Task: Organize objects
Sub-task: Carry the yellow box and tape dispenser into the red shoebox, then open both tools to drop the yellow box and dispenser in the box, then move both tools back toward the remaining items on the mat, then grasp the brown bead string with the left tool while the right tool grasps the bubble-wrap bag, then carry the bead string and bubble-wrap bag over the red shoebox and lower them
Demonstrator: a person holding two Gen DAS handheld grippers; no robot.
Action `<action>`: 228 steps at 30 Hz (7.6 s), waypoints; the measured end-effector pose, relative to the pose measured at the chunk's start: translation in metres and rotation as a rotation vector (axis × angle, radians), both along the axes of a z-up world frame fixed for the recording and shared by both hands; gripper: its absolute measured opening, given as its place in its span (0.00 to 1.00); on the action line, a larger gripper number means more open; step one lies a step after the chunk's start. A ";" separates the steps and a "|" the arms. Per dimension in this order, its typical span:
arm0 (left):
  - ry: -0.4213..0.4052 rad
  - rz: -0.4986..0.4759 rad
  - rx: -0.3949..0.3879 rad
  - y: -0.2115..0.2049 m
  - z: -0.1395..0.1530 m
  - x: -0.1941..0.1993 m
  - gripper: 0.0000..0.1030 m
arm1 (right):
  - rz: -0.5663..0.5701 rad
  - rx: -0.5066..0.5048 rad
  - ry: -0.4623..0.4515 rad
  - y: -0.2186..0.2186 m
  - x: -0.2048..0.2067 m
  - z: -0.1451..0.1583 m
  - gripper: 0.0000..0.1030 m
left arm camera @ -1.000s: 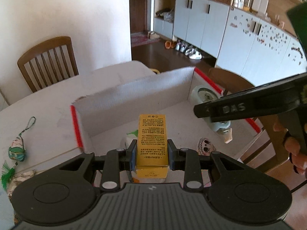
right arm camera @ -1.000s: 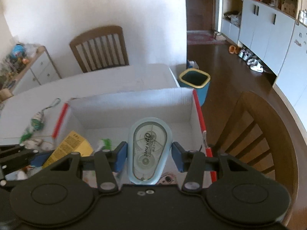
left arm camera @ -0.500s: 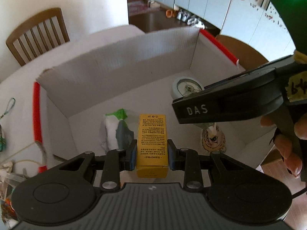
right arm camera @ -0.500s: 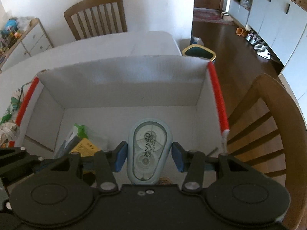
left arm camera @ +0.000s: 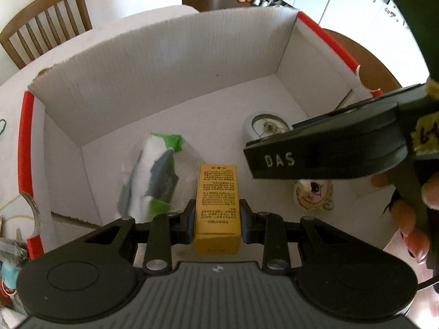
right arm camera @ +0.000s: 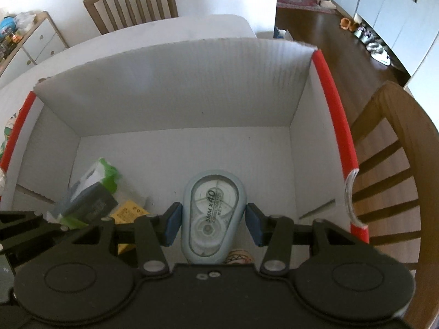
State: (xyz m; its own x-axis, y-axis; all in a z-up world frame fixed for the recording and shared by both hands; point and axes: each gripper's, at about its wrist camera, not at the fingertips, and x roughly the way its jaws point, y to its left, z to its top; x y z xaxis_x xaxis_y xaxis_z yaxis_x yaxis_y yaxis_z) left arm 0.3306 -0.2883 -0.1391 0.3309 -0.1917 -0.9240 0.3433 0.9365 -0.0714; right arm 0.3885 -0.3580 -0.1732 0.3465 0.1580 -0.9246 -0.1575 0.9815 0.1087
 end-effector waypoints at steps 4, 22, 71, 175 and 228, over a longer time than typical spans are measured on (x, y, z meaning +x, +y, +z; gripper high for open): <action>0.011 0.005 -0.011 0.002 0.000 0.004 0.29 | -0.005 0.001 0.006 0.000 0.000 0.000 0.48; -0.070 0.028 -0.086 0.023 0.042 -0.014 0.51 | 0.001 0.017 -0.059 -0.001 -0.015 0.030 0.57; -0.408 0.176 -0.216 0.245 0.147 -0.119 0.75 | 0.069 0.212 -0.356 0.116 -0.146 0.150 0.85; -0.298 0.217 -0.170 0.388 0.028 -0.119 0.14 | 0.219 0.218 -0.245 0.270 -0.164 0.055 0.34; -0.388 0.016 -0.262 0.108 0.120 -0.068 0.14 | -0.056 0.119 -0.313 -0.008 -0.120 0.112 0.34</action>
